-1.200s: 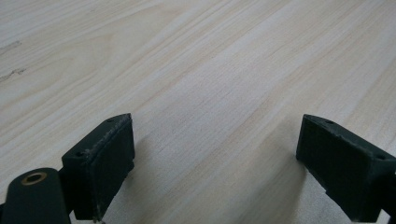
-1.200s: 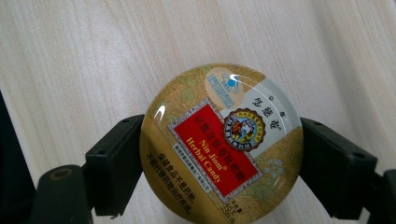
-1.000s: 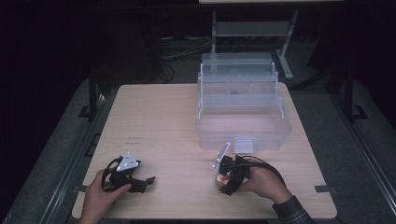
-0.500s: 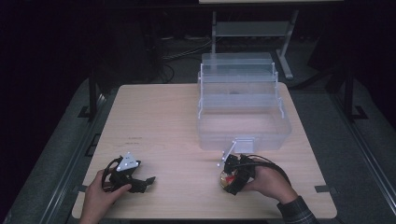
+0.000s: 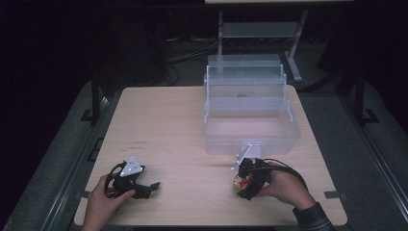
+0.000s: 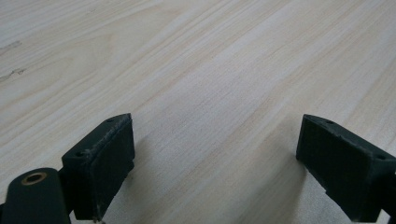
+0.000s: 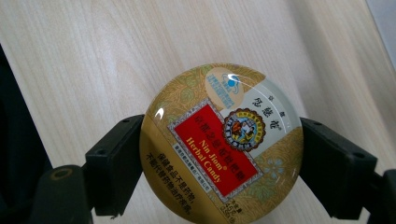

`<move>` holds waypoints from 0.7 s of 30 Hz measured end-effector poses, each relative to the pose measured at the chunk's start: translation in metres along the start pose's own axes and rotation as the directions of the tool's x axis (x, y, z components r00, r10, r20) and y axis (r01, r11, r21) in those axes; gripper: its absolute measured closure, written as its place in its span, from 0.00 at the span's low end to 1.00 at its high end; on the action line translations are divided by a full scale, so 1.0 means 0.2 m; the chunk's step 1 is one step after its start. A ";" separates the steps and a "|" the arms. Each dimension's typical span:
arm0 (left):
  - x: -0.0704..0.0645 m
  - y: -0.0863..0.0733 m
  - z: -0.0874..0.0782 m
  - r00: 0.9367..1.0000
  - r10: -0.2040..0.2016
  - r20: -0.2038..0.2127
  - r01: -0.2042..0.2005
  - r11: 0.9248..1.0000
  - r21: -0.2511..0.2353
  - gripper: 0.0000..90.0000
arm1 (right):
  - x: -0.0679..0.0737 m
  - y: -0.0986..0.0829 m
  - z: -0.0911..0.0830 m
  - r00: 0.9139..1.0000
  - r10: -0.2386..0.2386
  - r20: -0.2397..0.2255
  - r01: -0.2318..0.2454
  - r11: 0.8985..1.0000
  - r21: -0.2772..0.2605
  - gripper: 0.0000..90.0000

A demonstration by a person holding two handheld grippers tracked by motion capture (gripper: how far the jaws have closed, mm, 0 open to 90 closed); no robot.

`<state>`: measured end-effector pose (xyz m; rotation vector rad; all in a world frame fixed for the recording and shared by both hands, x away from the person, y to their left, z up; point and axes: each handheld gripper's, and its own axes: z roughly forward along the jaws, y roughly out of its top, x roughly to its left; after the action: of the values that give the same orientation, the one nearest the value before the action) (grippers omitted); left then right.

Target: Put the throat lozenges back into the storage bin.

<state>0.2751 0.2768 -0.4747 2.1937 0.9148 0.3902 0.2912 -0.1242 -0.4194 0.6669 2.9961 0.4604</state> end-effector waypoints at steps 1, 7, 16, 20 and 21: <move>0.00 0.00 0.00 1.000 0.000 0.000 0.000 1.000 0.000 0.12 | 0.00 0.00 -0.01 1.000 0.001 -0.001 -0.001 1.000 0.001 0.22; 0.00 0.00 0.00 1.000 -0.002 0.000 0.002 1.000 -0.002 0.12 | -0.03 -0.04 -0.05 1.000 0.024 0.012 -0.024 1.000 -0.004 0.22; 0.00 0.00 0.00 1.000 -0.006 0.000 0.006 1.000 -0.005 0.12 | -0.06 -0.10 -0.09 0.998 0.048 0.026 -0.048 0.999 -0.012 0.22; 0.00 0.00 0.00 1.000 -0.004 -0.001 0.004 1.000 -0.004 0.12 | -0.08 -0.12 -0.11 0.998 0.061 0.030 -0.060 0.998 -0.016 0.22; 0.00 0.00 0.00 1.000 -0.004 -0.001 0.004 1.000 -0.004 0.12 | -0.08 -0.12 -0.11 0.998 0.061 0.030 -0.060 0.998 -0.016 0.22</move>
<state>0.2751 0.2765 -0.4749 2.1879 0.9183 0.3904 0.2929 -0.1572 -0.4067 0.7582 2.9484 0.4706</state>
